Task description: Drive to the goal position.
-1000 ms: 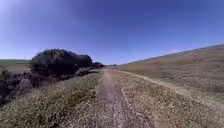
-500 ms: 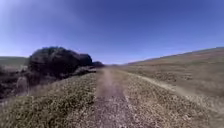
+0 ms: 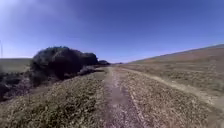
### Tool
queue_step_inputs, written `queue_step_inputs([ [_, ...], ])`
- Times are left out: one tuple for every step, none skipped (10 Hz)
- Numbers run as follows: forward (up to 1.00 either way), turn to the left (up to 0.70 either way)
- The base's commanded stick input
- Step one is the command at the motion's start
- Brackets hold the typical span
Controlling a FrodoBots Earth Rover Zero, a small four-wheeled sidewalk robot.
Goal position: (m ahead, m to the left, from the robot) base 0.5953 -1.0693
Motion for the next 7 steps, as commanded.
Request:
queue_step_inputs([
  [0.70,0.00],
  [0.70,0.00],
  [0.70,0.00],
  [0.70,0.00],
  [0.70,0.00],
  [0.70,0.00],
  [0.70,0.00],
])
